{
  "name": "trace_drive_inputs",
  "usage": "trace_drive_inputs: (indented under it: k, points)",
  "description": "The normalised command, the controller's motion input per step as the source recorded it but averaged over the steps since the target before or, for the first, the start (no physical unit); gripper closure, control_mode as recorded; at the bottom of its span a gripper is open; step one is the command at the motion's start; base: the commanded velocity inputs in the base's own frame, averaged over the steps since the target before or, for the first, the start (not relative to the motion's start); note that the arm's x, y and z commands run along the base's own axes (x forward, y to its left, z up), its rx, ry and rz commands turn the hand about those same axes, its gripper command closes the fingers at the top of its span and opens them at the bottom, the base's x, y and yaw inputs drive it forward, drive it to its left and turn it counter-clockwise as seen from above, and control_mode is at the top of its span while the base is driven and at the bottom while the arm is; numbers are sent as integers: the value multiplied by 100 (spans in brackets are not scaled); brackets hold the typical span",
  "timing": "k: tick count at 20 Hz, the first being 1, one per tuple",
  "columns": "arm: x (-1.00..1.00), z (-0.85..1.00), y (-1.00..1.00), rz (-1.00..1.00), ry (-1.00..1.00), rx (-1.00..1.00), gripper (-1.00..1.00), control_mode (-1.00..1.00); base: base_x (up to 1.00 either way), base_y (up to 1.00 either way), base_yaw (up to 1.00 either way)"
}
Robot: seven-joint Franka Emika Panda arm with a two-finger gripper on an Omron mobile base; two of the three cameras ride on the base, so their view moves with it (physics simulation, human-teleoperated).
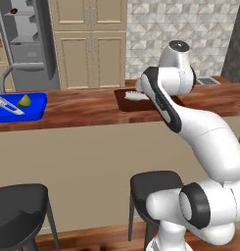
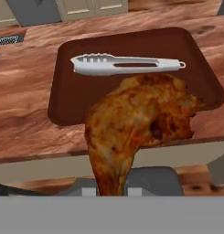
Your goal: Gather the squash and lemon wedge from the fridge and place them on a tray on the dining counter. Then gather the steak and chicken drumstick from the fridge and place them on the other tray.
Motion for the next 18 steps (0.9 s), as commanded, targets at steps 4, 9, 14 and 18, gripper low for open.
trace_drive_inputs:
  k: [4, 9, 14, 18]
  points:
    - [86, -49, 0, 2, 1, -3, 100, -100, 0, 0, 0]
    - [80, -28, 5, 0, 6, -4, 100, -100, 0, 0, 0]
    - [68, -23, 5, 0, 10, -5, 100, -100, 0, 0, 0]
    - [56, -18, 1, 0, 7, -1, 100, -100, 0, 0, 0]
